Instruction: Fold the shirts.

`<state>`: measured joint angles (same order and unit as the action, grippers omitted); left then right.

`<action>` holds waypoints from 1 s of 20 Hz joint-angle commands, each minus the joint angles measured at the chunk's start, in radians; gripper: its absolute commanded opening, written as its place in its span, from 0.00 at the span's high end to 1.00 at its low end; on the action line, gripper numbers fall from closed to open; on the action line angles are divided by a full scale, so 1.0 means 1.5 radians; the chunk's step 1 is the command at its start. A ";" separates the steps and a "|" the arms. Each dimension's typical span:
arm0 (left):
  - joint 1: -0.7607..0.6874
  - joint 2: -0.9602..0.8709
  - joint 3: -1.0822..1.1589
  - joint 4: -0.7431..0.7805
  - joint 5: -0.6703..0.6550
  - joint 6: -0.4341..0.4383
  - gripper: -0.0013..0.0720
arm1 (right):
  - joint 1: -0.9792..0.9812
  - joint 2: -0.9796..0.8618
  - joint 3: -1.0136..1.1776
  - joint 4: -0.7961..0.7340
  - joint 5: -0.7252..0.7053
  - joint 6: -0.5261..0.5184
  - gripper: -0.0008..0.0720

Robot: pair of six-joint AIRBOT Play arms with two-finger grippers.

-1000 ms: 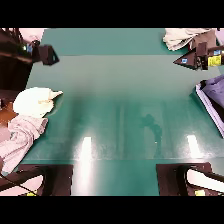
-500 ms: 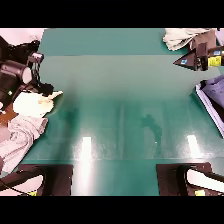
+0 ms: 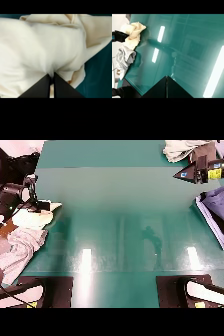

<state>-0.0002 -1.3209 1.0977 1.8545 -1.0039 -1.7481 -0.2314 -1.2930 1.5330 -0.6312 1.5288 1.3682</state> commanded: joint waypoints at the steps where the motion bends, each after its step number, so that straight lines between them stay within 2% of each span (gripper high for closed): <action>1: 0.004 0.013 0.039 -0.081 -0.031 0.064 0.95 | 0.000 0.003 0.005 0.002 -0.003 0.000 0.96; 4: 0.004 0.088 0.155 -0.233 -0.034 0.186 0.95 | -0.017 0.006 0.074 0.002 -0.007 0.000 0.96; 7: 0.004 0.167 0.302 -0.523 -0.044 0.343 0.95 | -0.045 0.006 0.173 0.002 -0.014 0.000 0.96; 9: 0.004 0.187 0.391 -0.707 -0.077 0.408 0.95 | -0.059 0.006 0.229 0.002 -0.024 0.000 0.96; 10: -0.002 0.188 0.436 -0.774 -0.104 0.420 0.95 | -0.065 0.006 0.253 0.002 -0.028 0.001 0.96; 11: -0.019 0.188 0.469 -0.802 -0.116 0.420 0.95 | -0.065 0.006 0.275 0.001 -0.031 0.001 0.96; 15: -0.143 0.176 0.497 -0.785 -0.104 0.419 0.95 | -0.063 0.006 0.325 0.002 -0.041 0.001 0.96; 20: -0.263 0.046 0.494 -0.727 -0.177 0.396 0.95 | -0.063 0.024 0.304 0.004 -0.033 0.003 0.96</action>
<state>-0.3027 -1.1576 1.8286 0.7479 -1.2022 -1.1477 -0.3252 -1.2724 1.9991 -0.6270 1.4757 1.3689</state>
